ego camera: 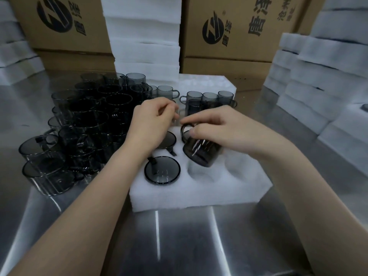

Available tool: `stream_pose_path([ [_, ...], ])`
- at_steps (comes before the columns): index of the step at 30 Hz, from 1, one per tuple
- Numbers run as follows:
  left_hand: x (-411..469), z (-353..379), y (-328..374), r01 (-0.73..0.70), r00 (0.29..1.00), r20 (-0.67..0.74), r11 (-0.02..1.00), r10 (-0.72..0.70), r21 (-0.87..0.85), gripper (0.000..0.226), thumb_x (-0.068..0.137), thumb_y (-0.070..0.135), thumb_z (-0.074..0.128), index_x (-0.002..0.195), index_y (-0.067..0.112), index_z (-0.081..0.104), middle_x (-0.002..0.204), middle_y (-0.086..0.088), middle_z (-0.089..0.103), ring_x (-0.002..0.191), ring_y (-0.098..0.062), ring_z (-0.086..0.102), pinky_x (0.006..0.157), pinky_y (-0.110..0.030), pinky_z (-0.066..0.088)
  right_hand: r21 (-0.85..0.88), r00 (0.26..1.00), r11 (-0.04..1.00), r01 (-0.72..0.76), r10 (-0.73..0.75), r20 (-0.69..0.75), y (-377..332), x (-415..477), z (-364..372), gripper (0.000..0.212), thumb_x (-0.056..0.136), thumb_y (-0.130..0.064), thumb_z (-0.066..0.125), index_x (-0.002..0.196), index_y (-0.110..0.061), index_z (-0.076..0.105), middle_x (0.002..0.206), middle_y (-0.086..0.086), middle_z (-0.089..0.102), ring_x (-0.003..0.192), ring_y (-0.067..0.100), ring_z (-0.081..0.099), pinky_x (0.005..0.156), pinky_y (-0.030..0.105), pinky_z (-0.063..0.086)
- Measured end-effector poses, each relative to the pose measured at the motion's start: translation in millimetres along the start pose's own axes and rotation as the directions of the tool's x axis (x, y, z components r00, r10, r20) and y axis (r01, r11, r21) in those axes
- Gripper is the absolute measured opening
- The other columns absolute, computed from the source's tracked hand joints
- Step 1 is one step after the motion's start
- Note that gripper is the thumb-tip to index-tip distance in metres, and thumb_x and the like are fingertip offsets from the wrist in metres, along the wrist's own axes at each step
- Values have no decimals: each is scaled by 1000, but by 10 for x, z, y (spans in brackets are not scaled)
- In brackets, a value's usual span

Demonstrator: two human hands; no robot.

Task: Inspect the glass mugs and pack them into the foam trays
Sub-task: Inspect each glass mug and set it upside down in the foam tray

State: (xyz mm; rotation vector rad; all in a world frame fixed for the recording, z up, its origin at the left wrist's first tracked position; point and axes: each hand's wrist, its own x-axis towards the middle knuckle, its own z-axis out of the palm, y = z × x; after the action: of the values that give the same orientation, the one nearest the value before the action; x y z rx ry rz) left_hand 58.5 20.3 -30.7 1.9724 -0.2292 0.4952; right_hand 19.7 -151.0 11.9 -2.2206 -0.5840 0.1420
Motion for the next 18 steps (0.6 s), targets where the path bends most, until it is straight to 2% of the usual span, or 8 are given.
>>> stream_pose_path([
  [3,-3,-5,9,24,1000,7,1000,-24,-2,20,93,13,52,88,19,71,79,2,73,81,-18,70,88,-39,54,-134,1000,991,-9,7,-17,-43,-82,80,14,81,-38,62,88,-46,72,89,-7,70,77,2,61,69,18,48],
  [5,-5,-10,18,35,999,12,999,-35,-6,20,94,13,53,88,18,71,79,3,73,80,-18,69,87,-38,54,-262,1000,965,-22,18,-15,-58,-135,114,24,82,-39,60,101,-30,71,82,-2,66,67,3,55,61,17,43],
  [7,-12,-9,28,34,999,13,999,-35,9,20,93,13,53,89,16,72,80,3,73,78,-18,69,85,-35,54,-416,999,909,-33,25,-23,-79,-168,162,37,81,-42,57,106,-16,67,83,3,66,73,8,56,75,26,51],
  [9,-14,-9,32,31,999,12,999,-32,19,20,93,14,53,89,16,73,80,3,74,77,-16,68,85,-33,53,-557,999,830,-37,37,-11,-102,-188,244,41,81,-46,53,104,-15,66,90,3,61,86,17,56,83,41,52],
  [12,-14,-8,28,38,999,19,999,-38,12,20,93,15,53,87,19,72,79,3,73,77,-14,68,85,-32,53,-654,1000,757,1,7,10,-118,-228,366,37,85,-52,41,89,-20,59,93,-5,41,92,17,42,88,40,44],
  [14,-13,-8,24,36,999,21,999,-36,7,21,94,15,53,86,20,71,78,4,73,77,-13,68,86,-32,53,-696,999,717,29,4,46,-60,-251,421,55,88,-58,25,112,-20,57,117,0,40,111,20,32,102,38,30],
  [16,-11,-6,17,28,999,29,1000,-29,14,21,94,15,53,86,20,71,78,6,72,75,-10,67,86,-31,53,-687,992,726,33,59,110,14,-271,461,81,85,-64,11,149,-18,29,153,0,18,137,11,9,116,36,8],
  [18,-6,-5,14,20,999,34,999,-21,32,20,95,16,53,87,20,71,77,8,72,73,-6,65,86,-28,53,-677,983,735,35,96,155,59,-275,485,89,82,-69,4,156,-19,2,164,-5,-5,146,5,-13,120,39,-9],
])
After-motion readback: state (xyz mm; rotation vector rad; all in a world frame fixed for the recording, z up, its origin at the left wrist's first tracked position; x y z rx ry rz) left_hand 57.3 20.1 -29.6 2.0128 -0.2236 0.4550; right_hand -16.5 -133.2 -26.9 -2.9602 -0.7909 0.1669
